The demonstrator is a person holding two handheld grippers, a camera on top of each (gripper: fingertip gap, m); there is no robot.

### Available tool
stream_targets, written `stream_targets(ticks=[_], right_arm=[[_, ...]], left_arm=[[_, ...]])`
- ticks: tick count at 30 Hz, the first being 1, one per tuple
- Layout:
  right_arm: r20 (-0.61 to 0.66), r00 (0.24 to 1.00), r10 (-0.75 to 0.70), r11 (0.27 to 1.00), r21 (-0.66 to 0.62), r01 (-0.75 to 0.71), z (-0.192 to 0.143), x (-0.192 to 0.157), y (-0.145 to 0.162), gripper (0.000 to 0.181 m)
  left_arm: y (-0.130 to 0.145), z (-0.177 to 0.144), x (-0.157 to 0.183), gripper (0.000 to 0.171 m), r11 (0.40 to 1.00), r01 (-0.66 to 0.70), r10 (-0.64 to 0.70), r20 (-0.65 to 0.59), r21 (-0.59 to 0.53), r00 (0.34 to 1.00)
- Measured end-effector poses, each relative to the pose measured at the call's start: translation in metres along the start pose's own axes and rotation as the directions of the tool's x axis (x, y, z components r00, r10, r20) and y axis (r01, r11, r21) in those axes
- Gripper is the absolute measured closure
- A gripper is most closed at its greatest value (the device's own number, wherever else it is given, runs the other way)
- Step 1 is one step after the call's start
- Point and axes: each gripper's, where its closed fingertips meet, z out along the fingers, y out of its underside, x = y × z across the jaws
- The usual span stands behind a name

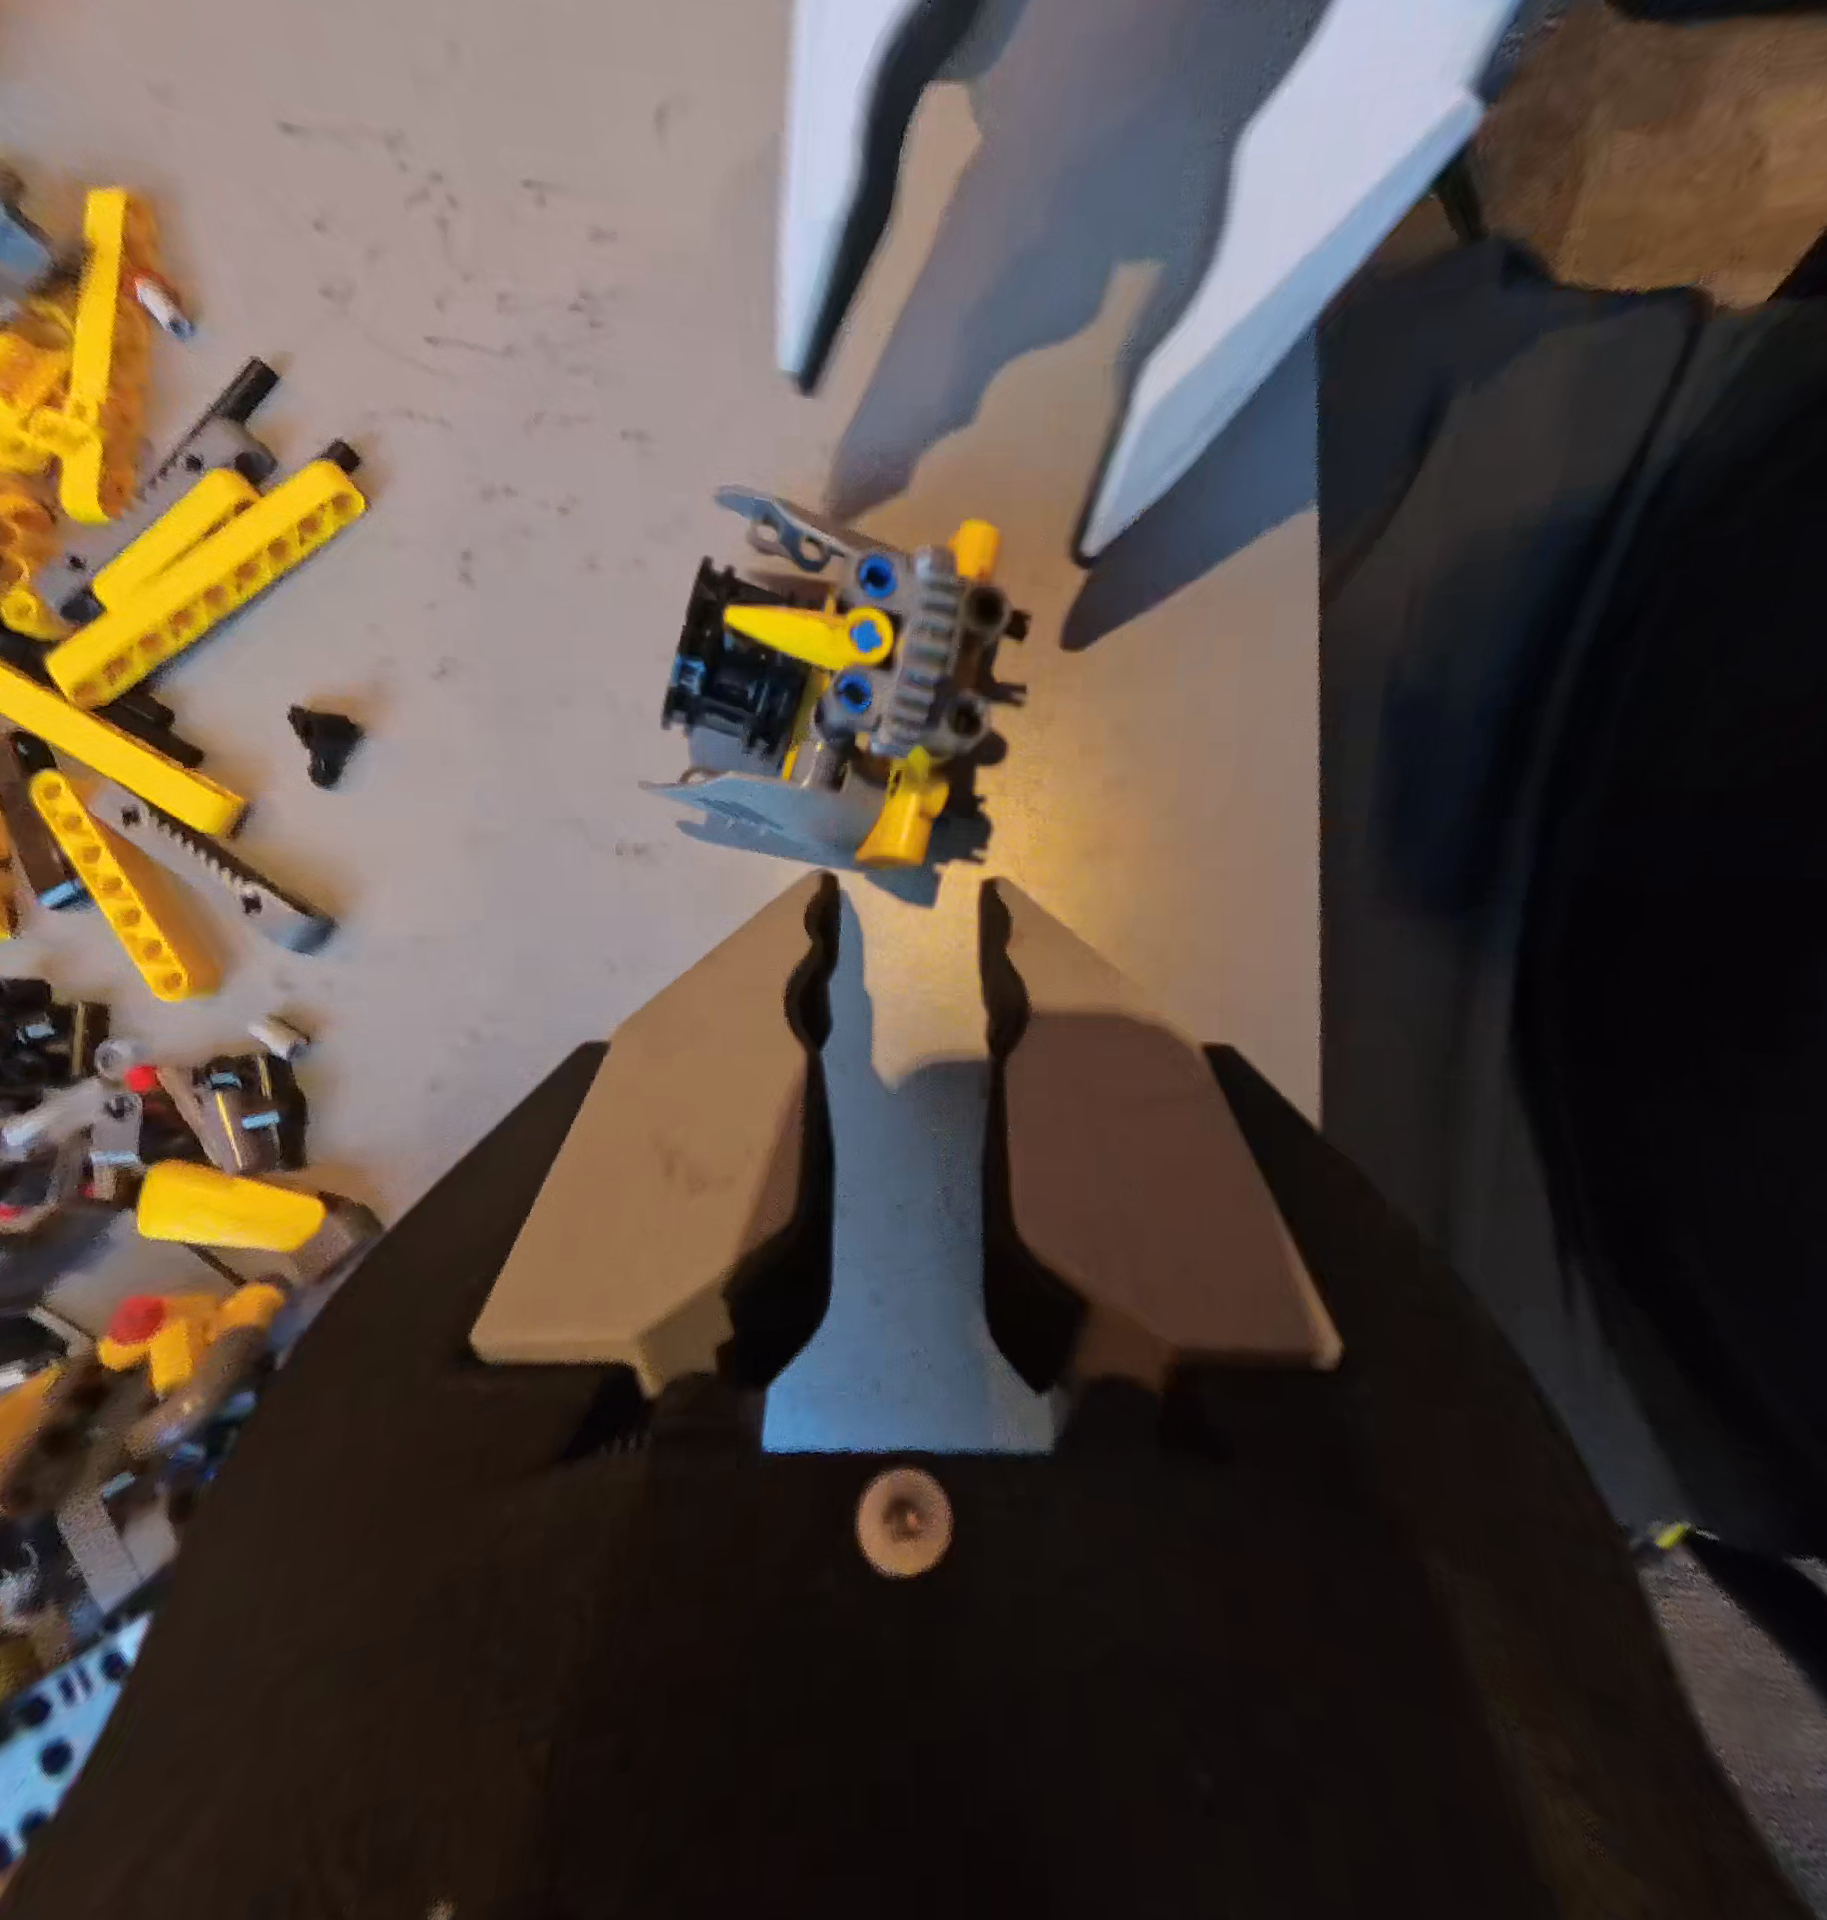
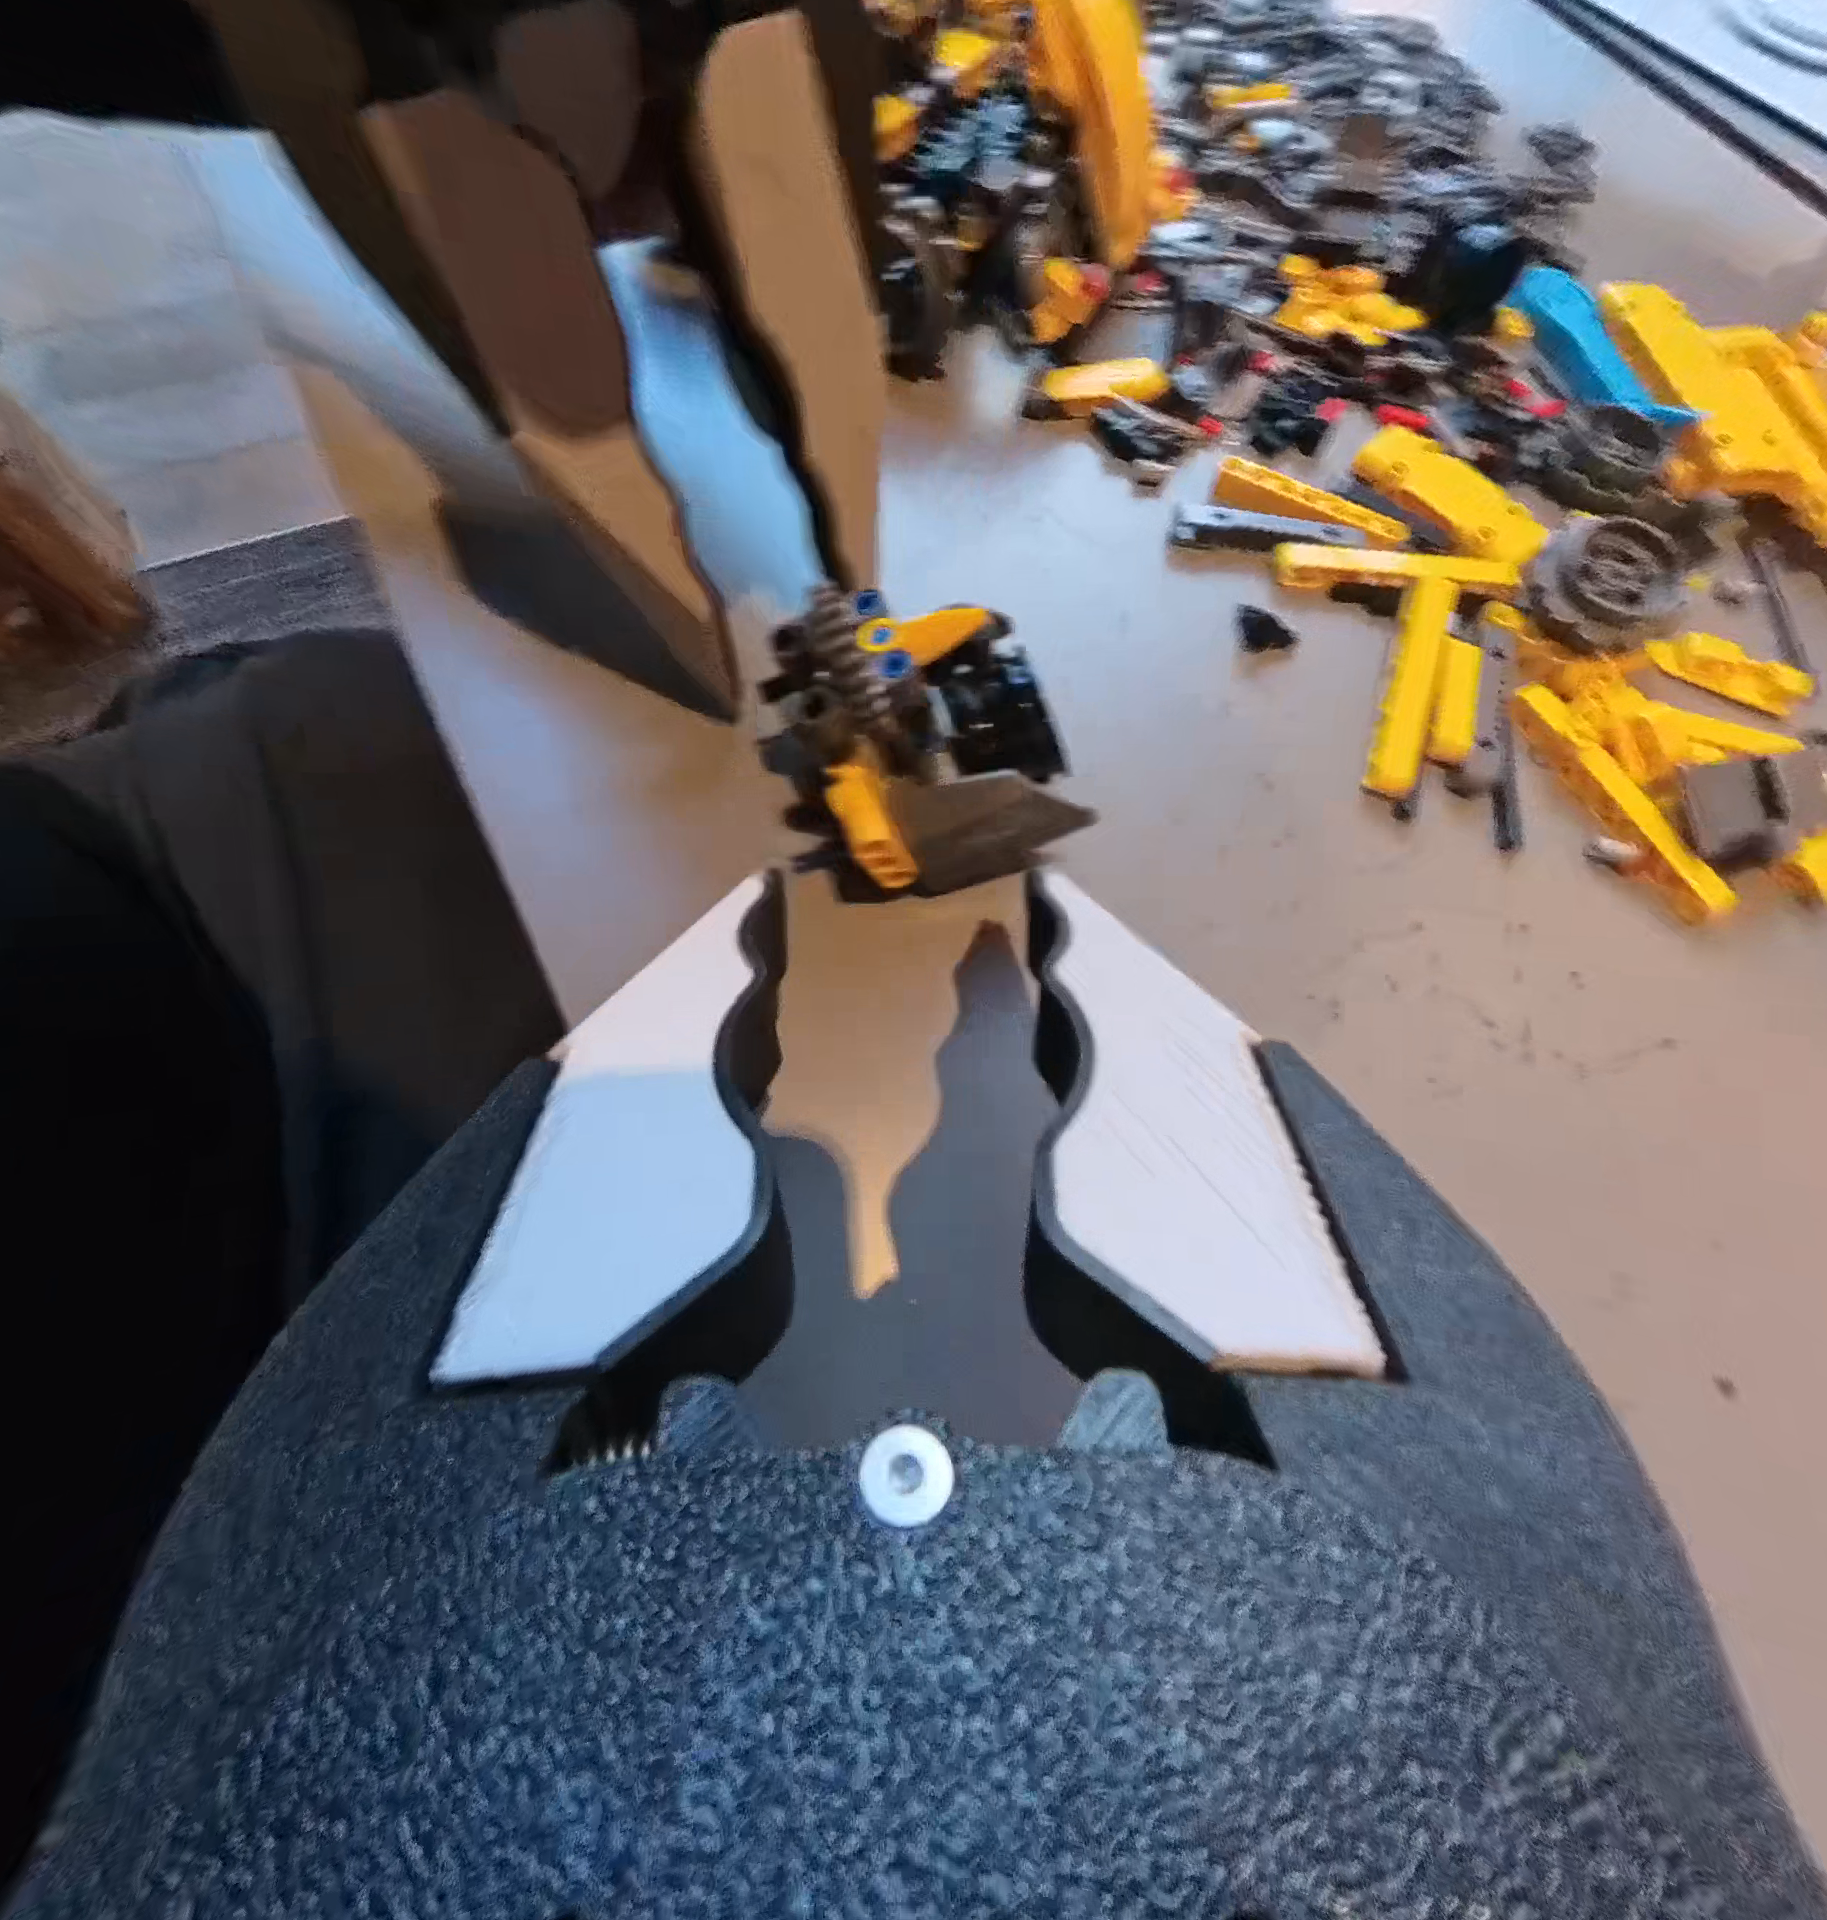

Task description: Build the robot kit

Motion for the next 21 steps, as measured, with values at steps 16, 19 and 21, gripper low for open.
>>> stream_targets(ticks=[16,19,21], right_arm=[[0.022,0.992,-0.12,0.99,0.082,0.118,-0.013,-0.012,-0.025,0.155],[0.035,0.991,-0.126,0.99,0.068,0.123,-0.009,-0.013,-0.025,0.153],[0.013,0.99,-0.141,0.99,0.017,0.141,-0.002,-0.005,-0.015,0.147]], left_arm=[[-0.002,0.005,-0.008,0.122,0.998,0.048,-0.05,0.052,0.035,0.997],[-0.004,0.008,-0.003,0.123,0.995,0.079,-0.081,0.038,0.059,0.996],[-0.006,0.009,-0.002,0.113,0.993,0.095,-0.099,0.056,0.066,0.994]])
